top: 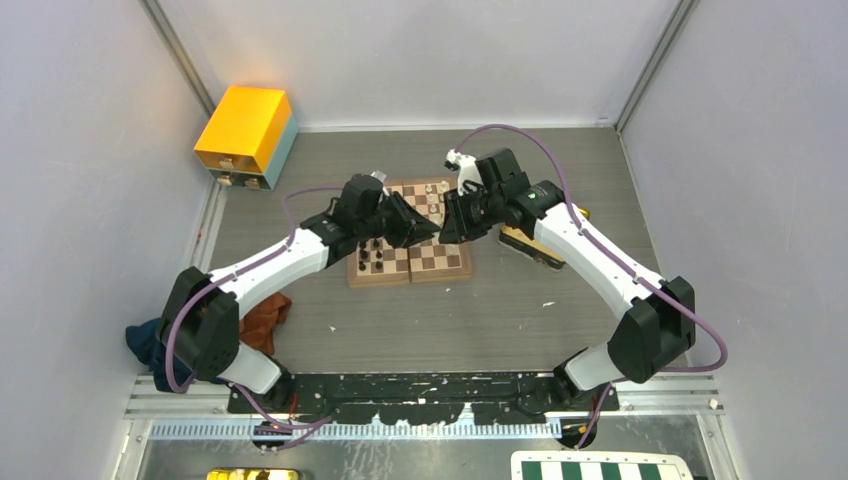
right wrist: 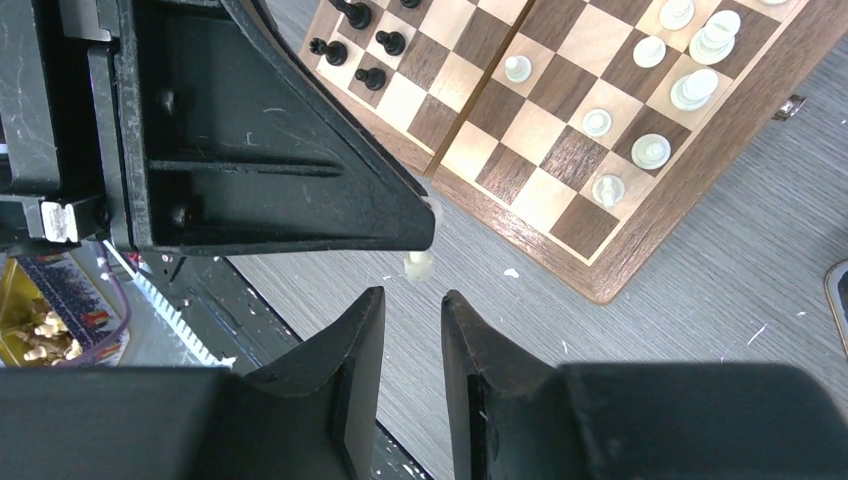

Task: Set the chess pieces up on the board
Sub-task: Place the chess piece on the chessboard.

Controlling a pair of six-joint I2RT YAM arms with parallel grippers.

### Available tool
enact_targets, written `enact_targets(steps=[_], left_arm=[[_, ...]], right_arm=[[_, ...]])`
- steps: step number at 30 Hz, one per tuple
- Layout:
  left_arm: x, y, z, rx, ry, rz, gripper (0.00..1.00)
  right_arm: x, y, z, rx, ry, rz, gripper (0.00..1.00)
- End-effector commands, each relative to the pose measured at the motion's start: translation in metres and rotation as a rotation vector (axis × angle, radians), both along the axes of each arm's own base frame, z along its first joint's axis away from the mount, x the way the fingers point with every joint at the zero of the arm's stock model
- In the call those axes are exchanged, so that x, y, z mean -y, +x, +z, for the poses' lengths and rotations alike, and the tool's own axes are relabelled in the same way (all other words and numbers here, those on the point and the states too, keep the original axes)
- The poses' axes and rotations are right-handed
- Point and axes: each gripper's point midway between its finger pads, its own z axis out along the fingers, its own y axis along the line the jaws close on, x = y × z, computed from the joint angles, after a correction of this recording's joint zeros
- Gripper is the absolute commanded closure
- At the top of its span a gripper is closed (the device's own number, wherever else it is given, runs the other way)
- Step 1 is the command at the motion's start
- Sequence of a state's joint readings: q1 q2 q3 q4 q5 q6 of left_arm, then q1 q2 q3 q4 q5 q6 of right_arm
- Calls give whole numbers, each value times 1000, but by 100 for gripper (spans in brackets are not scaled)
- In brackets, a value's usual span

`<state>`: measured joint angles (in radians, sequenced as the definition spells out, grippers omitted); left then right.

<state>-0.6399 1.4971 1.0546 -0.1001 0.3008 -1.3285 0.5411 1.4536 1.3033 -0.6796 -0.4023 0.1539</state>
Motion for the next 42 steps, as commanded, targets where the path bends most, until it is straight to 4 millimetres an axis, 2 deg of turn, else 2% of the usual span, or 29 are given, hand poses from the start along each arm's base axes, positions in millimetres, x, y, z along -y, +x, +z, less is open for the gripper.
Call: enact_targets(steps=[1,6,11,21,29,38,42], left_arm=[[-10,10,23,51,-48,68,96],[-14,25,32,12,-134,162,100],[-14,42,45,-78,-344,263,100],[-10,61,67,-175,-536,331,100],[-10,64,78,-211,-615,335,100],[-13,63,73,-237,-659,347,100],[-19,62,70,-242,-665,358,100]], right_arm=[[-6,9,34,105,72,-9,66],[-6,15,42,180,130,-63,62],[-6,27,56,278,211,-129,61],[-11,50,71,398,308,-209,61],[-10,59,75,447,338,-242,61],[-11,60,82,468,376,-250,62],[-11,57,91,482,408,-250,64]])
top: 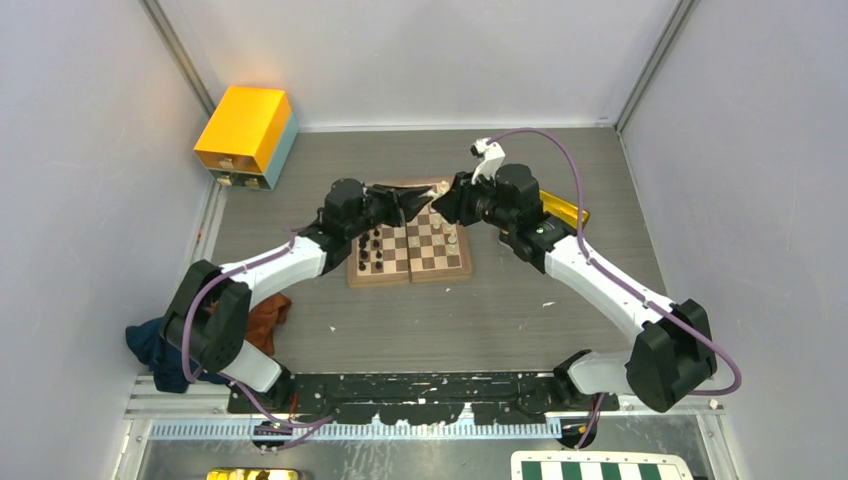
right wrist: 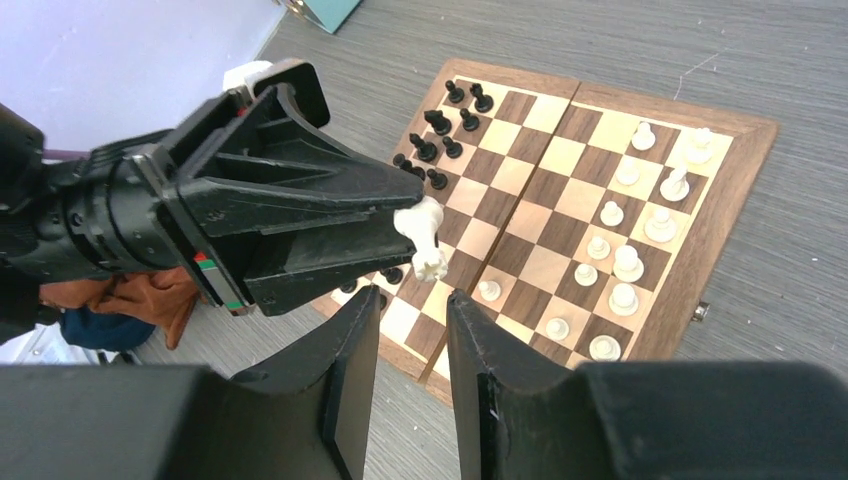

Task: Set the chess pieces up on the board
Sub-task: Place the chess piece on the chessboard.

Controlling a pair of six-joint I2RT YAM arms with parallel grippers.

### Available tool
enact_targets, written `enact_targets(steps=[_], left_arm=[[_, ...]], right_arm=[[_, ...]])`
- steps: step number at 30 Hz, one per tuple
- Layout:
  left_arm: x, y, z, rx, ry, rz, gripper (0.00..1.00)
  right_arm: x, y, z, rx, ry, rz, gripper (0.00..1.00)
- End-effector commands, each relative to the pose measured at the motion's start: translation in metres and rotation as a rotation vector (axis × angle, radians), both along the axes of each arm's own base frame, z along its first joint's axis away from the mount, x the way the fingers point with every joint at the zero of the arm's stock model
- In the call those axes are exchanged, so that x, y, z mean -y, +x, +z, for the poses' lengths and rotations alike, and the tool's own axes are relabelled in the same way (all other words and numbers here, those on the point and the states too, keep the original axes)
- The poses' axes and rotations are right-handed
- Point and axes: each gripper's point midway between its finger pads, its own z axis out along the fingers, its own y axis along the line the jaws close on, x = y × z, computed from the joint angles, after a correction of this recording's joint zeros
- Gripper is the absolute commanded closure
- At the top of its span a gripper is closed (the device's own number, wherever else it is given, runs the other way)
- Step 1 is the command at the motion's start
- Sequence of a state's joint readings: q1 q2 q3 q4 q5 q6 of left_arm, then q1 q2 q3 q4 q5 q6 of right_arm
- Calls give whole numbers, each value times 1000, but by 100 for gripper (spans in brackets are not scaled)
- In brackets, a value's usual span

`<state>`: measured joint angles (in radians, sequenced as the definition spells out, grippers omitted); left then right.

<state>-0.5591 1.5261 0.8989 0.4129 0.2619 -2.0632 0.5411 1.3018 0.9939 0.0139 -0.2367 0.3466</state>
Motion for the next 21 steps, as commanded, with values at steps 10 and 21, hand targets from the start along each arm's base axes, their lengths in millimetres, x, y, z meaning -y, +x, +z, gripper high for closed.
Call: enact_targets(steps=[10,21], left_arm=[[-10,-1,19,43,-117,9,100],[-7,-4,29,59,-166,-17,100]], right_arm=[[0,0,53,125,127,-1,65],[1,2,52,116,157,-1,65]])
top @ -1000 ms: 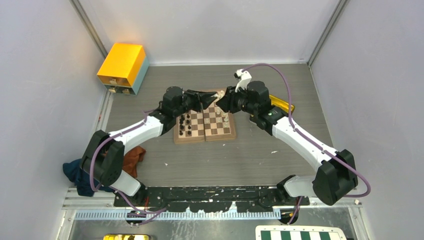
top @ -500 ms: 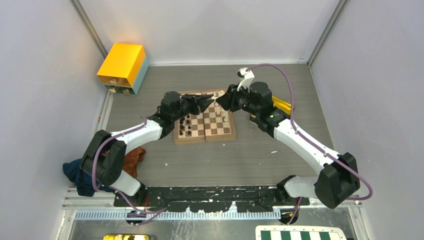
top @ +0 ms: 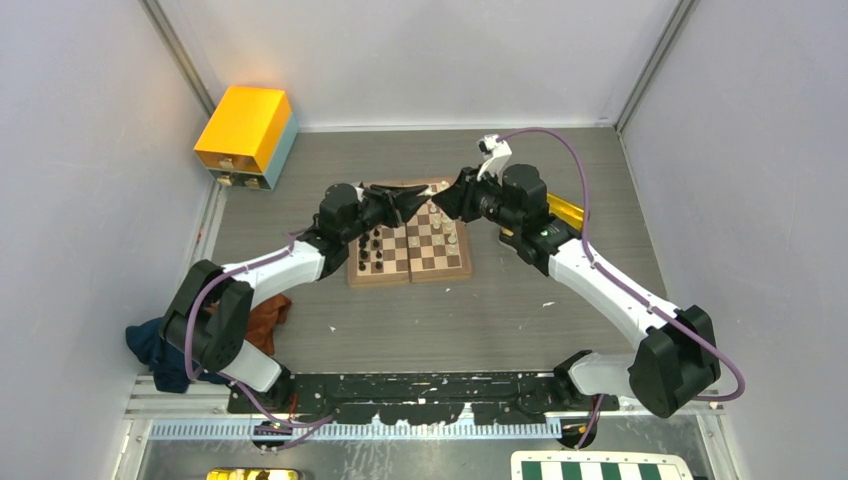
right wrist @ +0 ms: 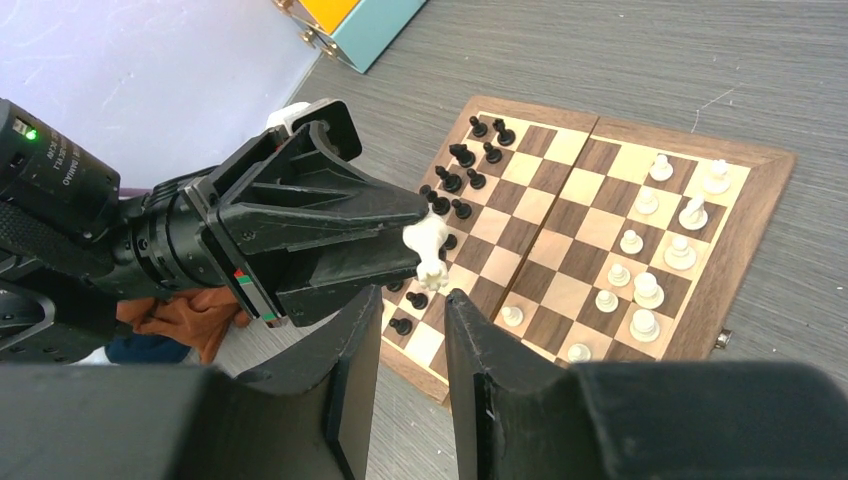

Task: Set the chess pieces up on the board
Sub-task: Place the chess piece on the chessboard.

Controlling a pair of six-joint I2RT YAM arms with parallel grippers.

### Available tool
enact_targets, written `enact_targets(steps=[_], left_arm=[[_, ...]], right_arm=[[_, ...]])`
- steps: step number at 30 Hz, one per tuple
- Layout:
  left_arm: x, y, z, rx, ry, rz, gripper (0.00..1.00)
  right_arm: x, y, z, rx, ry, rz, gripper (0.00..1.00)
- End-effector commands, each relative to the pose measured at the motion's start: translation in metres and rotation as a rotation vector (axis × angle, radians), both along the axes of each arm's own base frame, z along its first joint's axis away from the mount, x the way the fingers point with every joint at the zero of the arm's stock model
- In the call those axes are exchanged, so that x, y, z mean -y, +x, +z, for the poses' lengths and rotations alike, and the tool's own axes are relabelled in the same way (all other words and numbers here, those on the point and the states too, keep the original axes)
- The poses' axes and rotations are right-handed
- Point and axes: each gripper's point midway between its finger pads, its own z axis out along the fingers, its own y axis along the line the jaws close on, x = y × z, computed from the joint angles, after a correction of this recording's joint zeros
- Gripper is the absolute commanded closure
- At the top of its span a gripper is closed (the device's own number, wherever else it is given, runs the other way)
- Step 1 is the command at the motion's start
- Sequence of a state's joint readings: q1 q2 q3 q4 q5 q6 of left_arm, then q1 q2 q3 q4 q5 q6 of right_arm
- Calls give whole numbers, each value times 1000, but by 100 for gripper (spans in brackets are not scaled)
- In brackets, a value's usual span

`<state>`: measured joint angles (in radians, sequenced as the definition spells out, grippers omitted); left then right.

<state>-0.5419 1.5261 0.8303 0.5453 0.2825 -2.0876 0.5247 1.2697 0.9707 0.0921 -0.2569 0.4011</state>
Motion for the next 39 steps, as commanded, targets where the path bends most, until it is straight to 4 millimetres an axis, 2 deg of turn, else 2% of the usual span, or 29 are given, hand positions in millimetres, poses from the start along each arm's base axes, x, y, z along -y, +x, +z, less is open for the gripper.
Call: enact_targets(steps=[1,39], left_arm=[[0,-3,29,24,-113,-20,100],[4,-6,31,24,-136,-46,100]], right_arm=[[0,1,31,80,73,6,65],[-8,19,29,57,100,20,70]])
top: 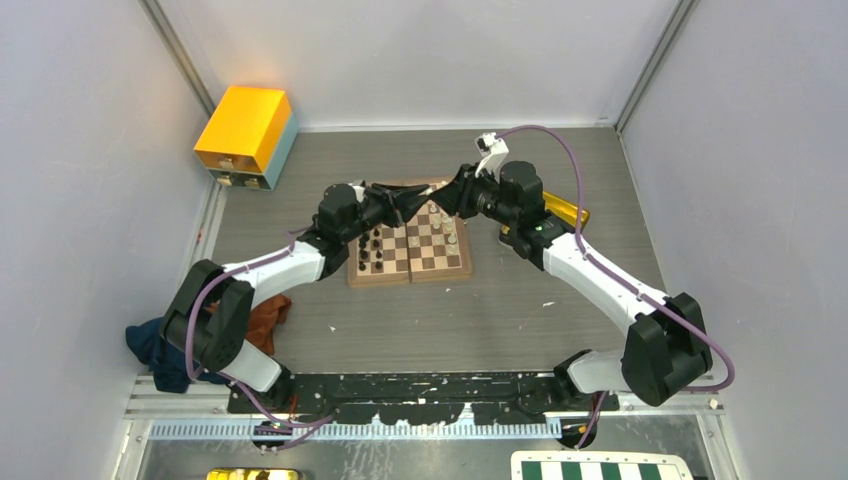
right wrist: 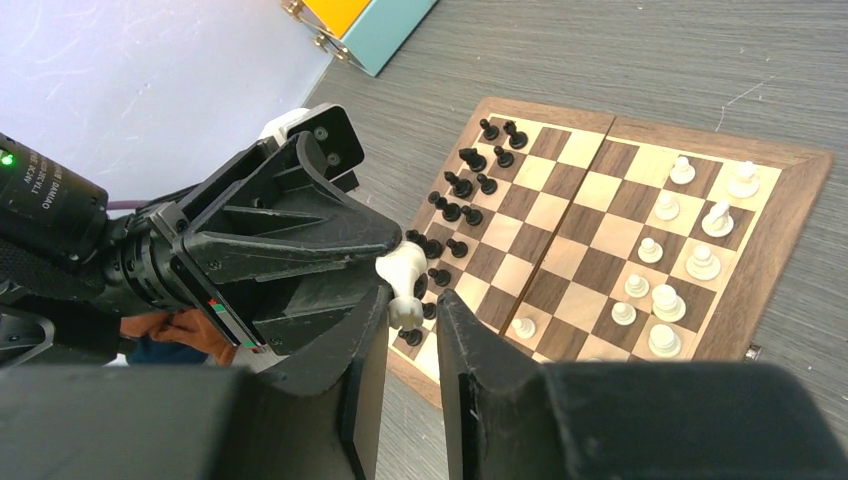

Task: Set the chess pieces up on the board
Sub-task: Place the chess piece on the chessboard.

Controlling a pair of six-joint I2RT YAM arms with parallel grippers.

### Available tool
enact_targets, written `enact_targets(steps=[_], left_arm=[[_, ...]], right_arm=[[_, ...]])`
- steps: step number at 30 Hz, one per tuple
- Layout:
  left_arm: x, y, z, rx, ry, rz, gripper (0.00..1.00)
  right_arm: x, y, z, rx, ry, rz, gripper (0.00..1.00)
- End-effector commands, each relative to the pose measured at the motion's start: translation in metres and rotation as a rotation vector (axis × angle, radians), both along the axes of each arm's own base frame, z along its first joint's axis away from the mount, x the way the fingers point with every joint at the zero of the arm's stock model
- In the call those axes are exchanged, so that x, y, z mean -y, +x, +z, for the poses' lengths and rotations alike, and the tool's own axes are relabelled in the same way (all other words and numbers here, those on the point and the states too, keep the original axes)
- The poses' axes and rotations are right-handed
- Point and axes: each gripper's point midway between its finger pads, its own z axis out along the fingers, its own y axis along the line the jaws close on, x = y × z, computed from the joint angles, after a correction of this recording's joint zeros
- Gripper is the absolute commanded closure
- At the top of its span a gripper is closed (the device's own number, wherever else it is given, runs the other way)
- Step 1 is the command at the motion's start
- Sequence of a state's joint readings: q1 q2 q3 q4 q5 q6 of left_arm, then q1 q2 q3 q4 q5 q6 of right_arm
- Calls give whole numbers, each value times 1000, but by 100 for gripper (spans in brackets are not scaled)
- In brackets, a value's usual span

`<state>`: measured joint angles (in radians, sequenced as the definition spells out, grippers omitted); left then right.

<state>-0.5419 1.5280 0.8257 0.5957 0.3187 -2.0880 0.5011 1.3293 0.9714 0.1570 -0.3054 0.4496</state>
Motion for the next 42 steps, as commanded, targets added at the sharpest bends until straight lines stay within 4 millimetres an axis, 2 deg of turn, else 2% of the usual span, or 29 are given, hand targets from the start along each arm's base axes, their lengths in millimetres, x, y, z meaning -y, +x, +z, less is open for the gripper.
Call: enact_targets(steps=[1,12,21,25,30,42], left_arm=[[0,-1,22,-12,-109,-12,100],[1,0,17,-21,-104,-14,100],[2,2,16,-19,-100,-11,100],[3,3,14,-16,-98,-15,89],[6,3,13,1,-93,-30,77],[6,2,2,26,-32,-45,61]], right_arm=[[-3,8,38,92,58,2,71],[-1,9,40,93,65,6,76],[2,10,41,90,64,9,94],[3,9,44,91,59,12,98],[5,9,47,93,48,10,99],[6,5,53,88,28,16,99]])
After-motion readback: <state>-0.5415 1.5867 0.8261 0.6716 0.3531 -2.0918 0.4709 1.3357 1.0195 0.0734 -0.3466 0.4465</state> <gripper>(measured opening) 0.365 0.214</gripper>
